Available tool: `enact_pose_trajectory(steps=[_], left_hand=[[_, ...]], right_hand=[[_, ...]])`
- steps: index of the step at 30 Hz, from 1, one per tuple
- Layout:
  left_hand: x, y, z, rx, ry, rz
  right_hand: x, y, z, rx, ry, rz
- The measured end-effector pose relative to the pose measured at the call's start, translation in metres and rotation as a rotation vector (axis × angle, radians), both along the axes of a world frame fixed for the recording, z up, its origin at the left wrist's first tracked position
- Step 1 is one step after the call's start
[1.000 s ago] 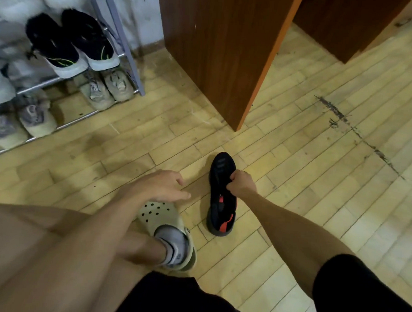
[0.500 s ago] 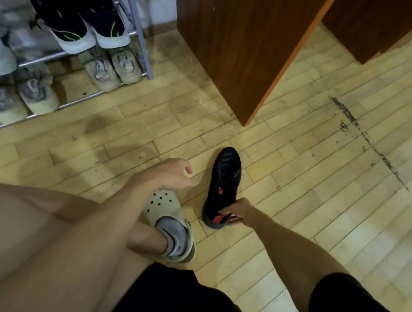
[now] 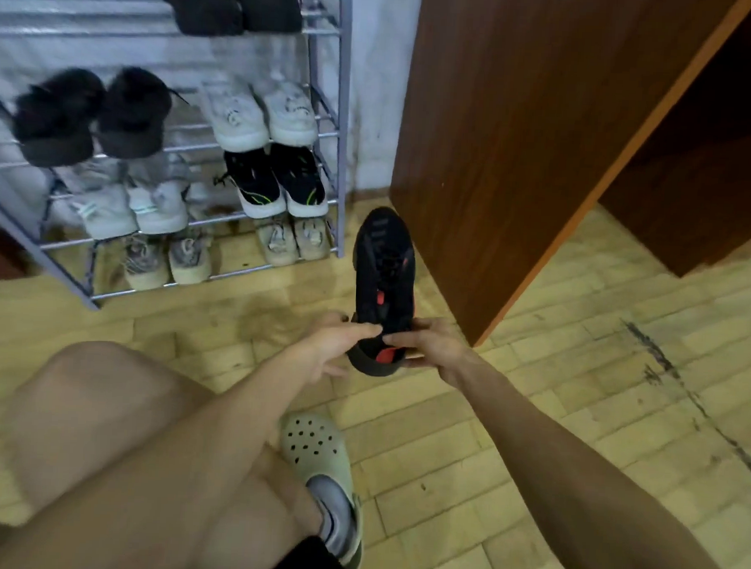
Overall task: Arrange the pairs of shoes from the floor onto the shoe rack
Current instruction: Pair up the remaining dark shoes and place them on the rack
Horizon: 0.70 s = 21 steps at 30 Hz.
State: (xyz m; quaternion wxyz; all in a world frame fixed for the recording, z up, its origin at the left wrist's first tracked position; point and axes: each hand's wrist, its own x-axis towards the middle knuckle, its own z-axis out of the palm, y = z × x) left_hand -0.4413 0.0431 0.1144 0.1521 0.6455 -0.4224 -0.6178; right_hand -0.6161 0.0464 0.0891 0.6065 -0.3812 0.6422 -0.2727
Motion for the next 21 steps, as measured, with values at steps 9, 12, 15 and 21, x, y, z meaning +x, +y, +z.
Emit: enact_pose_trajectory(steps=[9,12,15,21], left_hand=[[0.114,0.0,0.152,-0.403,0.099,0.343],[0.167,0.019,0.193,-0.477,0.109,0.456],[0.225,0.043,0.212,-0.52,0.121,0.578],[0.323,0.098,0.187,-0.49,0.11,0.789]], right_hand=[[0.122,-0.032,0.172,-0.387,-0.047,0.177],[0.181,-0.032,0.218,-0.461,-0.046,0.316],[0.24,-0.025,0.248,-0.446,-0.041,0.492],[0.358,0.003,0.24,-0.41,0.039,0.718]])
